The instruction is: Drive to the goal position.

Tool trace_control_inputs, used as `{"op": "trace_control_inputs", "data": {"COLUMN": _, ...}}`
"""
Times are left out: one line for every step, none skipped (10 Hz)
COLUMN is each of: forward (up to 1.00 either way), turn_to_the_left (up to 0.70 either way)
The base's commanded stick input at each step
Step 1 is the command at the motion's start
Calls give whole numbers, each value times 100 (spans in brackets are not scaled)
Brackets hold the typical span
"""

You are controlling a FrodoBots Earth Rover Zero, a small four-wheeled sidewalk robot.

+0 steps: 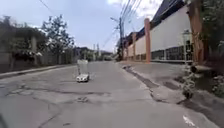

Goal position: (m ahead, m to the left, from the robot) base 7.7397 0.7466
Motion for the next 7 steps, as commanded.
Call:
{"op": "trace_control_inputs", "data": {"forward": 100, "turn_to_the_left": -39}}
{"op": "trace_control_inputs", "data": {"forward": 100, "turn_to_the_left": -15}}
{"op": "trace_control_inputs", "data": {"forward": 100, "turn_to_the_left": -3}}
{"op": "trace_control_inputs", "data": {"forward": 100, "turn_to_the_left": 0}}
{"op": "trace_control_inputs", "data": {"forward": 100, "turn_to_the_left": 0}}
{"op": "trace_control_inputs", "data": {"forward": 100, "turn_to_the_left": 0}}
{"op": "trace_control_inputs", "data": {"forward": 100, "turn_to_the_left": 0}}
